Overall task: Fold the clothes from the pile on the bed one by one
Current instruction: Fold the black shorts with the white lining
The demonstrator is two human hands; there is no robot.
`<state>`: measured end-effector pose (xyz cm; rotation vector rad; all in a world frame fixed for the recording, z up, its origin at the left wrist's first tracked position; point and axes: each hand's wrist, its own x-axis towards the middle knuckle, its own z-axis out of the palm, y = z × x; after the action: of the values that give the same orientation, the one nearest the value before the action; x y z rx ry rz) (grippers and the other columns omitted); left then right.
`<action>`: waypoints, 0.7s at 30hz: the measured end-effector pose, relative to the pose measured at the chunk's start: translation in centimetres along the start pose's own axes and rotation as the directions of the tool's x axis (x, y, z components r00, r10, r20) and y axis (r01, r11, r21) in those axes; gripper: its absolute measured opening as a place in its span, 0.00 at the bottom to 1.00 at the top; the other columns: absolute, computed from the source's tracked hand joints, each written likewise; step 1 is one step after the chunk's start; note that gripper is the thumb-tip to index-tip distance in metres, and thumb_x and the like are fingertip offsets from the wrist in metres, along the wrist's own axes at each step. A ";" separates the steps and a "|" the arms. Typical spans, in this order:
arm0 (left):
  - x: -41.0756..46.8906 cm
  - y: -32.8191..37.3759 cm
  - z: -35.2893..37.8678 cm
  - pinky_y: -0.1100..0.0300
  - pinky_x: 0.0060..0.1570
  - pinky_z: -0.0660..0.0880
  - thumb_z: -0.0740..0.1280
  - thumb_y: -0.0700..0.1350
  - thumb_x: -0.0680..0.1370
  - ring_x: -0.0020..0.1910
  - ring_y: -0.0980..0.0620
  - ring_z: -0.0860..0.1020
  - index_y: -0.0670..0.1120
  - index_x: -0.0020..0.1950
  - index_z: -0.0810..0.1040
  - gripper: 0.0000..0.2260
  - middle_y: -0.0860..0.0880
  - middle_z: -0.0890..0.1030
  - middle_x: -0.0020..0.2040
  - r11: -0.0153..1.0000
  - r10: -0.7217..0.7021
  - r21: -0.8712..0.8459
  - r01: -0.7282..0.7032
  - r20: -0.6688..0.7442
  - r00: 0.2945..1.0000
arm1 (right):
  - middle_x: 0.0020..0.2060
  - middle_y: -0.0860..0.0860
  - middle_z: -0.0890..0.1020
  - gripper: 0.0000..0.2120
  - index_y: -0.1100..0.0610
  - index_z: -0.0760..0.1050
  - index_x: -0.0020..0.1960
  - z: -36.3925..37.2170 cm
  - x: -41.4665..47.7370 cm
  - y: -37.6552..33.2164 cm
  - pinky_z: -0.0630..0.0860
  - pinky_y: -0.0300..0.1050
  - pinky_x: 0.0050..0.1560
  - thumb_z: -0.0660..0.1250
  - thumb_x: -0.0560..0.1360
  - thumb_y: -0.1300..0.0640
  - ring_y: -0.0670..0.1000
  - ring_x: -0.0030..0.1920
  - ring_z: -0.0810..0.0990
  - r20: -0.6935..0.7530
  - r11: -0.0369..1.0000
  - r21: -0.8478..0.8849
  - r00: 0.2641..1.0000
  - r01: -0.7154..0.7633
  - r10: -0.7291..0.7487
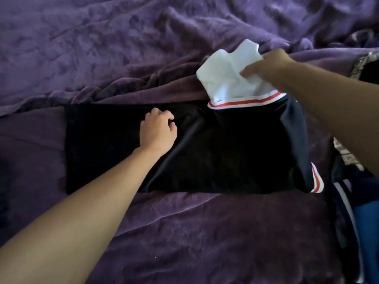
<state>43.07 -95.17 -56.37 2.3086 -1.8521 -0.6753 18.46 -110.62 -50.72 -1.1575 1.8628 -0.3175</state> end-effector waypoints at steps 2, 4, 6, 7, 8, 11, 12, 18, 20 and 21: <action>1.2 1.6 -1.1 0.49 0.56 0.73 0.64 0.43 0.78 0.54 0.44 0.76 0.46 0.52 0.81 0.07 0.45 0.79 0.54 0.990 -0.038 -0.139 0.033 -0.030 0.999 | 0.44 0.53 0.81 0.21 0.61 0.79 0.55 -0.6 -0.2 0.6 0.78 0.46 0.45 0.78 0.65 0.56 0.52 0.39 0.79 0.078 1.000 -0.009 0.997 -0.008 0.009; 2.7 3.7 -1.7 0.54 0.53 0.75 0.65 0.45 0.77 0.51 0.47 0.79 0.46 0.48 0.83 0.07 0.47 0.83 0.49 0.956 -0.063 -0.287 0.053 -0.023 0.998 | 0.49 0.55 0.83 0.22 0.61 0.79 0.58 -1.5 -0.3 0.9 0.80 0.50 0.52 0.77 0.66 0.56 0.55 0.45 0.82 0.144 0.999 -0.014 0.989 -0.043 0.045; 4.4 6.2 -1.9 0.57 0.47 0.75 0.67 0.52 0.75 0.45 0.51 0.81 0.43 0.45 0.83 0.13 0.49 0.84 0.43 0.910 -0.061 -0.408 0.069 0.033 0.998 | 0.51 0.55 0.83 0.24 0.58 0.79 0.58 -2.6 -0.4 1.2 0.79 0.51 0.54 0.78 0.66 0.51 0.56 0.50 0.83 0.197 0.994 -0.069 0.976 -0.081 0.093; 5.3 7.4 -1.7 0.57 0.43 0.74 0.68 0.57 0.73 0.40 0.54 0.80 0.42 0.44 0.82 0.17 0.50 0.84 0.39 0.890 -0.045 -0.450 0.078 0.084 0.995 | 0.51 0.54 0.84 0.25 0.57 0.79 0.58 -3.2 -0.4 1.6 0.79 0.50 0.54 0.78 0.65 0.48 0.55 0.49 0.83 0.210 0.989 -0.117 0.972 -0.085 0.109; 6.3 8.5 -1.6 0.59 0.39 0.74 0.69 0.60 0.70 0.36 0.58 0.78 0.41 0.44 0.82 0.21 0.52 0.83 0.36 0.863 -0.028 -0.496 0.101 0.153 0.988 | 0.50 0.53 0.84 0.26 0.56 0.79 0.57 -3.7 -0.4 2.0 0.78 0.49 0.53 0.78 0.64 0.45 0.54 0.48 0.83 0.226 0.983 -0.164 0.966 -0.088 0.124; 9.1 11.3 -0.6 0.62 0.43 0.79 0.75 0.58 0.67 0.43 0.57 0.82 0.46 0.53 0.80 0.21 0.54 0.84 0.45 0.706 -0.052 -0.643 0.297 0.371 0.927 | 0.44 0.49 0.86 0.23 0.54 0.80 0.54 -4.9 -0.7 3.0 0.80 0.43 0.42 0.77 0.65 0.43 0.50 0.42 0.85 0.353 0.967 -0.221 0.914 -0.126 0.200; 10.0 12.1 -0.4 0.58 0.46 0.80 0.77 0.52 0.67 0.46 0.53 0.83 0.46 0.57 0.78 0.21 0.51 0.84 0.49 0.629 -0.077 -0.685 0.368 0.416 0.906 | 0.41 0.48 0.86 0.19 0.53 0.80 0.52 -5.1 -0.8 3.1 0.80 0.40 0.37 0.77 0.66 0.45 0.48 0.39 0.85 0.387 0.969 -0.219 0.902 -0.112 0.192; 14.1 14.8 -3.1 0.60 0.42 0.79 0.65 0.27 0.64 0.44 0.50 0.81 0.46 0.58 0.77 0.25 0.47 0.81 0.47 0.260 -0.165 -0.947 0.190 0.150 0.975 | 0.41 0.48 0.78 0.13 0.52 0.77 0.51 -5.9 -0.4 4.4 0.70 0.44 0.39 0.73 0.68 0.53 0.47 0.37 0.76 -0.192 0.929 -0.191 0.916 0.316 -0.351; 14.6 14.5 -3.7 0.58 0.45 0.80 0.66 0.29 0.67 0.45 0.50 0.82 0.48 0.60 0.76 0.25 0.45 0.81 0.49 0.242 -0.212 -0.947 0.209 0.159 0.964 | 0.48 0.46 0.79 0.20 0.48 0.72 0.58 -5.4 -0.7 5.1 0.72 0.47 0.48 0.71 0.67 0.48 0.53 0.51 0.78 -0.248 0.925 -0.276 0.910 0.261 -0.331; 14.6 14.1 -3.6 0.56 0.47 0.80 0.67 0.33 0.68 0.48 0.50 0.81 0.49 0.62 0.74 0.25 0.45 0.80 0.52 0.304 -0.240 -0.917 0.258 0.188 0.952 | 0.53 0.47 0.80 0.24 0.47 0.70 0.61 -5.0 -0.7 5.4 0.72 0.49 0.54 0.71 0.67 0.46 0.55 0.56 0.78 -0.226 0.937 -0.275 0.932 0.217 -0.282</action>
<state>34.12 -113.24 -52.17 1.6795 -0.6190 -1.3447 11.43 -108.29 -50.72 -1.5977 2.0257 -0.4085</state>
